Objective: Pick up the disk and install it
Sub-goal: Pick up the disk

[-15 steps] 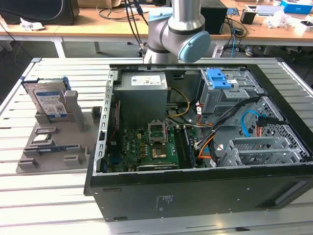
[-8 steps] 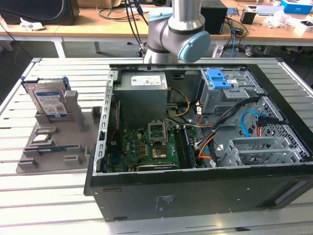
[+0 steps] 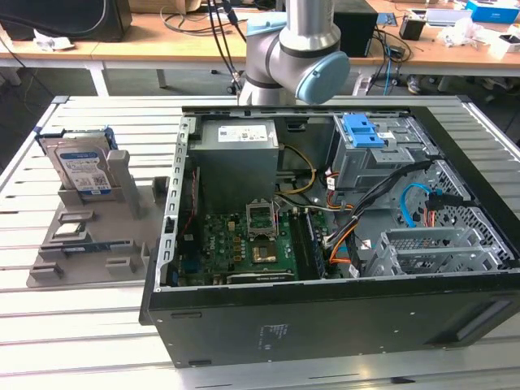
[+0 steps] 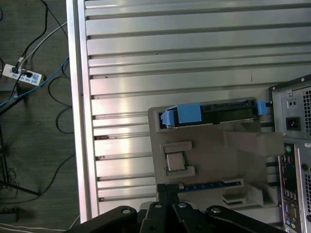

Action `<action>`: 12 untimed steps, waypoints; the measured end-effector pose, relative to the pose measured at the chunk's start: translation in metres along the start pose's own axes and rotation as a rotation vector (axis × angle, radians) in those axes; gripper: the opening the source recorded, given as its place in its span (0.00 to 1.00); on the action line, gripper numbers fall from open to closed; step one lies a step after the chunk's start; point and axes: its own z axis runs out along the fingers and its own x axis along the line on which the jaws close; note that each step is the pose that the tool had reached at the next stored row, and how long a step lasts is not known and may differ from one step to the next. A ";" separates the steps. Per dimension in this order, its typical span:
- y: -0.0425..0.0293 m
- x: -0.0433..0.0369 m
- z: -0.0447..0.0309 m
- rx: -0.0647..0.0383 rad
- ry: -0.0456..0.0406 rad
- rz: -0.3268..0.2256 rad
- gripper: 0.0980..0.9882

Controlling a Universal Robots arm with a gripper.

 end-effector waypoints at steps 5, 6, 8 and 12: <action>0.0000 0.0000 0.0000 -0.002 0.0026 -0.073 0.01; 0.0000 0.0000 0.0000 -0.003 0.0038 -0.108 0.01; 0.0000 0.0000 0.0000 -0.004 0.0053 -0.148 0.01; 0.0000 0.0000 0.0000 -0.008 0.0116 -0.326 0.01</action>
